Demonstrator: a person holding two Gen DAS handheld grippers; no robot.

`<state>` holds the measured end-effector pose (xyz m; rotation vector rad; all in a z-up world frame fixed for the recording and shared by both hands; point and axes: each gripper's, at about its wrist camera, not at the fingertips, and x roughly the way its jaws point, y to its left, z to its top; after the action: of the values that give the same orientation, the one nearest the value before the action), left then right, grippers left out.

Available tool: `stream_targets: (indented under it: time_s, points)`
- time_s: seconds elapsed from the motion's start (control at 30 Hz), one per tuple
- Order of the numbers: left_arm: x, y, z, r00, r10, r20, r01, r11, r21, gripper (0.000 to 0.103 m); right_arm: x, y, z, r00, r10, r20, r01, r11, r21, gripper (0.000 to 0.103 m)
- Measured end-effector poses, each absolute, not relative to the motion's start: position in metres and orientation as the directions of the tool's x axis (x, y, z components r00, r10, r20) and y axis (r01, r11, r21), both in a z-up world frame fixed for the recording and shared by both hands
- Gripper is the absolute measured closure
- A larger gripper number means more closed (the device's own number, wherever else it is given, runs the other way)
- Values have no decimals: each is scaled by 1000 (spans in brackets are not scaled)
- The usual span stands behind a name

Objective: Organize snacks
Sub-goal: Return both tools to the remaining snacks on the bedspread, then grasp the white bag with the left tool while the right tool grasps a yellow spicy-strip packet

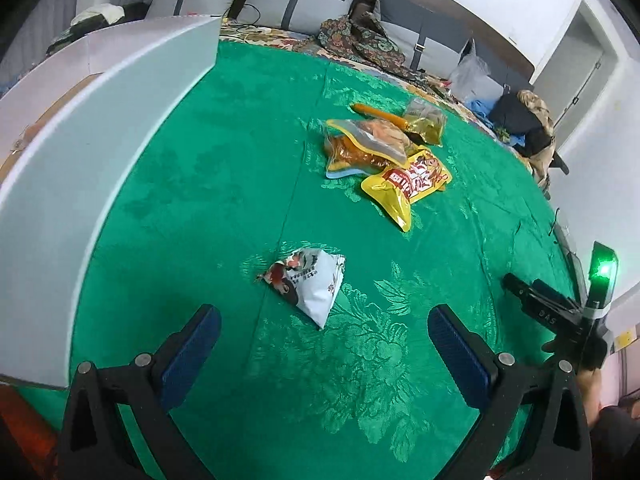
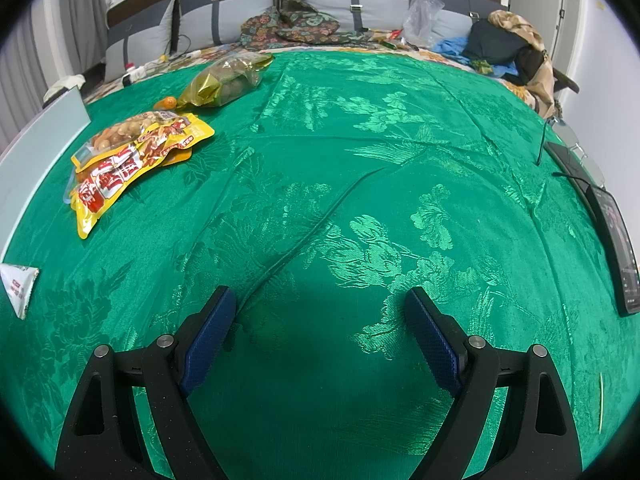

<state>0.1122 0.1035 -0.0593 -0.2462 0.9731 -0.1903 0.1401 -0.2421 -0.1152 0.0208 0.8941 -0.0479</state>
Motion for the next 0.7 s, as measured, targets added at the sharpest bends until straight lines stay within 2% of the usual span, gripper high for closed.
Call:
stream_targets:
  time_s: [0.1,0.2,0.23,0.27,0.3,0.43,0.7]
  points:
    - [121,80,-67,543,-195,-817,93,981,-173,1,140,-242,-115,625,-33,-780,50,999,-2,14]
    - [134,65,-75,559,-80,-825,90,995,-35,7,140,-242,-115,625,-34,-780,51,999,-2,14]
    - [139,65,-78,558,-61,-828,79,997,-21,17,140,-242,-115,625,-34,-780,51,999,-2,14]
    - [143,67,-82,548,-55,-835,70,997,-20,38,140,-242,-115,625,-33,-780,51,999,-2,14]
    - [148,69,-87,526,-54,-849,59,998,-27,49,140,-242,-115,625,-34,-780,51,999,-2,14]
    - [143,76,-88,568,-70,-820,63,997,-42,54,140,-242,-115,625,-34,-780,51,999,-2,14]
    - [143,83,-88,574,-93,-813,91,995,-49,55,143,-239,-115,620,-33,-783,47,999,-6,11]
